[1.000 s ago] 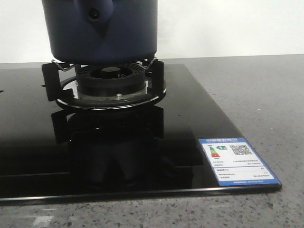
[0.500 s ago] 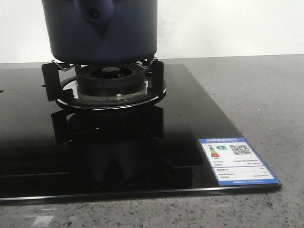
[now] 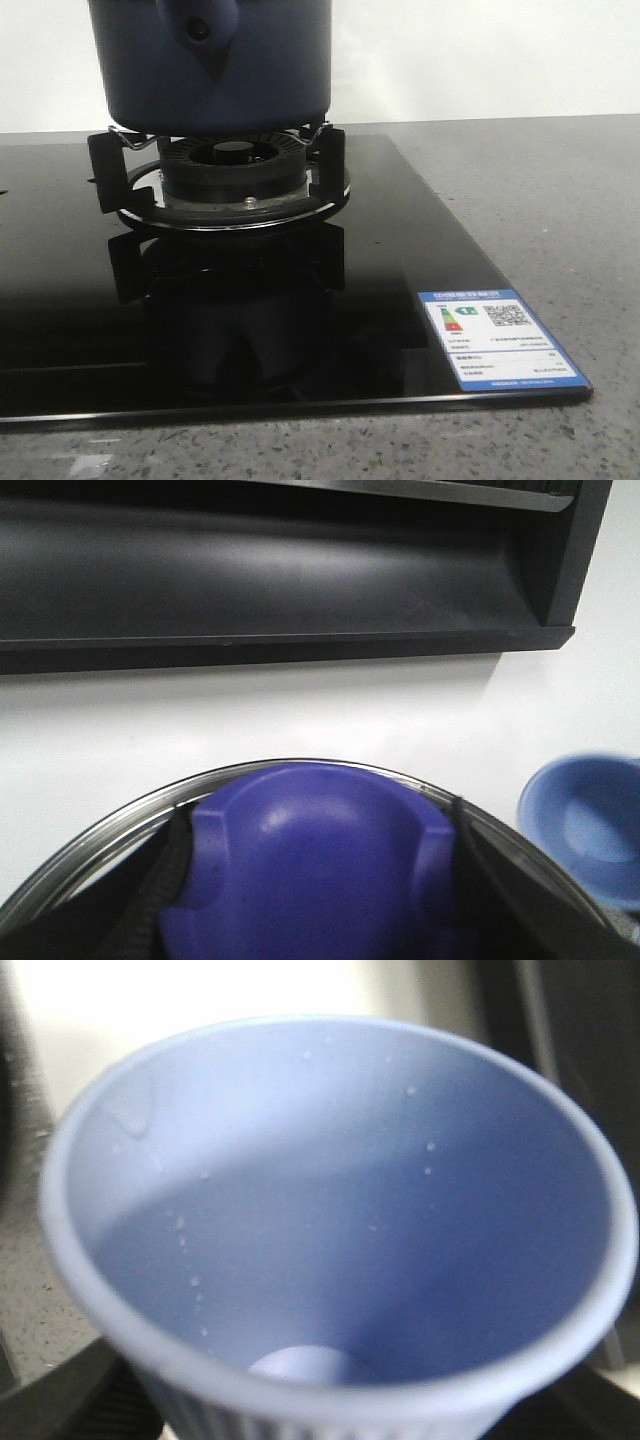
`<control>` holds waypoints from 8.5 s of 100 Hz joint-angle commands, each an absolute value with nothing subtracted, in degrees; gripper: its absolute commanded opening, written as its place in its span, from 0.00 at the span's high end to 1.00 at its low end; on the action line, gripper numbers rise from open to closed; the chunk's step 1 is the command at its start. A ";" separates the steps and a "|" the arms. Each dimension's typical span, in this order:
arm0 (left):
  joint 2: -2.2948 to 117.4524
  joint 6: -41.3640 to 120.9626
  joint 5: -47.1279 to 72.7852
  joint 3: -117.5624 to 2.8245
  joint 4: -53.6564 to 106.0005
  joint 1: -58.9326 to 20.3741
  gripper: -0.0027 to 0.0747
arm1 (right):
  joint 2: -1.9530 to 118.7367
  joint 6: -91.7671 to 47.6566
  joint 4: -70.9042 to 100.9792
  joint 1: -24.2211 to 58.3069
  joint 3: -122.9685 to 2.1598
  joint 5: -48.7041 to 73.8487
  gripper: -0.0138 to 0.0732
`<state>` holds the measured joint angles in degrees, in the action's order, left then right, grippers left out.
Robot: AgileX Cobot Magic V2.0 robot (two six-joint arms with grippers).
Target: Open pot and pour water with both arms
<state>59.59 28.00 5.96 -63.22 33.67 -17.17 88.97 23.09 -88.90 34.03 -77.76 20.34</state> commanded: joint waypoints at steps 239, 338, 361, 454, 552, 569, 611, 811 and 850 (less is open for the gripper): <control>58.12 27.64 0.71 -65.26 34.05 -17.06 0.50 | 93.49 44.53 -60.75 -12.39 -48.82 -40.82 0.26; 58.12 27.64 0.00 -65.26 34.05 -17.06 0.50 | 75.75 93.75 -106.18 -12.39 -47.99 -30.10 0.10; 58.22 27.64 0.64 -65.26 34.63 -19.45 0.50 | 67.68 95.39 -106.18 -12.84 -47.33 -30.96 0.10; 80.03 27.64 -9.26 -65.26 34.13 -33.28 0.50 | 54.82 95.77 -106.18 -12.84 -47.33 -36.08 0.10; 81.28 27.64 -8.12 -65.26 34.10 -33.28 0.49 | 54.82 95.77 -106.18 -12.84 -47.33 -36.08 0.10; 81.28 27.64 -8.12 -65.26 34.10 -33.28 0.27 | 54.82 95.77 -106.18 -12.84 -47.33 -36.08 0.10; 73.45 27.78 -6.30 -65.26 28.43 -32.80 0.24 | 54.82 96.01 -102.93 -12.84 -47.33 -36.95 0.10; 1.23 27.78 -5.15 -12.20 30.64 -10.24 0.99 | 12.90 92.58 -94.17 -12.84 -10.84 -21.02 0.93; 1.23 27.78 -5.15 -12.20 30.64 -10.24 0.99 | 12.90 92.58 -94.17 -12.84 -10.71 -20.78 0.93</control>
